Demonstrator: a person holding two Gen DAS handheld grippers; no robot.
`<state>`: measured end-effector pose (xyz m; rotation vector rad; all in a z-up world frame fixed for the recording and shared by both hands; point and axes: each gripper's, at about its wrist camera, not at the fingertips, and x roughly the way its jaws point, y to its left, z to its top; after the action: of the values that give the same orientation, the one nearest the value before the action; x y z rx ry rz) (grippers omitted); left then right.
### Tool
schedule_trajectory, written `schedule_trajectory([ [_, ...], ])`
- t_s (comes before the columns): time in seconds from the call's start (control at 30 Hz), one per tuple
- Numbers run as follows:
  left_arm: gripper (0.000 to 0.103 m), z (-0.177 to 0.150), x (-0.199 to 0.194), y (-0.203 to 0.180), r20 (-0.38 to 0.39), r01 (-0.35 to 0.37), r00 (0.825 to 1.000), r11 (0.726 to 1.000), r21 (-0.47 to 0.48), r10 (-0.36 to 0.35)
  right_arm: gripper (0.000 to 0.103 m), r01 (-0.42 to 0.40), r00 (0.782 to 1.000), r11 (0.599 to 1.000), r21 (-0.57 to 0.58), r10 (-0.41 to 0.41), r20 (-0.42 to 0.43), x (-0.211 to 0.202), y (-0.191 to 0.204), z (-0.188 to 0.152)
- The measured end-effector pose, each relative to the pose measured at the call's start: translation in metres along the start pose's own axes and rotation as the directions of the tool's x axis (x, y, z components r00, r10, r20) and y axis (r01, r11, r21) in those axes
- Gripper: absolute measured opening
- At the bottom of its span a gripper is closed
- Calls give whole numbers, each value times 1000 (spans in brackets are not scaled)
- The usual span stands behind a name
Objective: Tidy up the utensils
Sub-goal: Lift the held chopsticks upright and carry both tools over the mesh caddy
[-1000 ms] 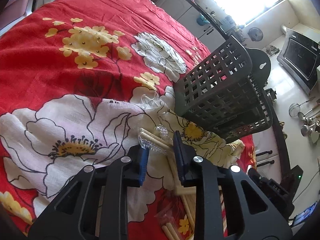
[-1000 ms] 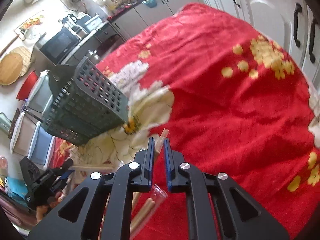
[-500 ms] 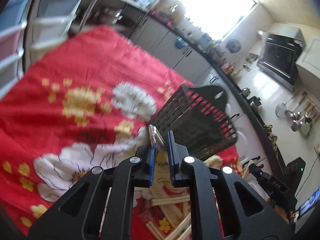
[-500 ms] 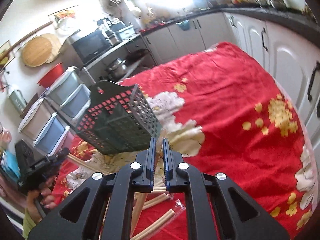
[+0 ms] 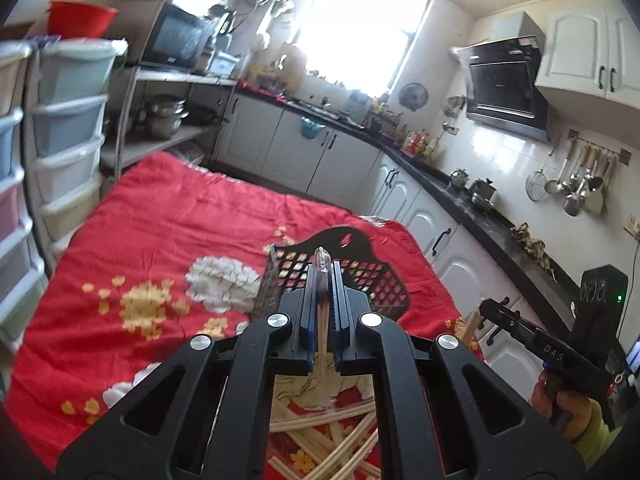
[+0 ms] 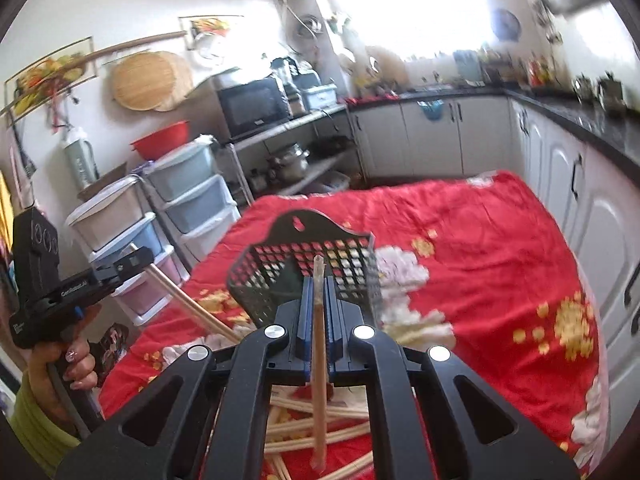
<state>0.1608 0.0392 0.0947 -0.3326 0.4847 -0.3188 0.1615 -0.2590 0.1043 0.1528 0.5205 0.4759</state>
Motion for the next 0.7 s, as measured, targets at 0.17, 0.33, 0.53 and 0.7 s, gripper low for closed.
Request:
schedule_trajectory([
  [0.17,3,10,-10,-15,34,18,999,999,39,-20,5,-22,998,999,-33,24,59,-9,11,18],
  [0.33,3,24,-20,-27,72,37,997,997,61,-41,5,-21,992,998,-60,29,124,-17,19,36],
  [0.53,3,44,-26,-35,123,36,991,996,81,-46,5,-11,978,996,-87,28,205,-24,24,61],
  [0.7,3,61,-27,-42,163,16,986,995,101,-33,5,6,961,994,-106,23,275,-25,25,83],
])
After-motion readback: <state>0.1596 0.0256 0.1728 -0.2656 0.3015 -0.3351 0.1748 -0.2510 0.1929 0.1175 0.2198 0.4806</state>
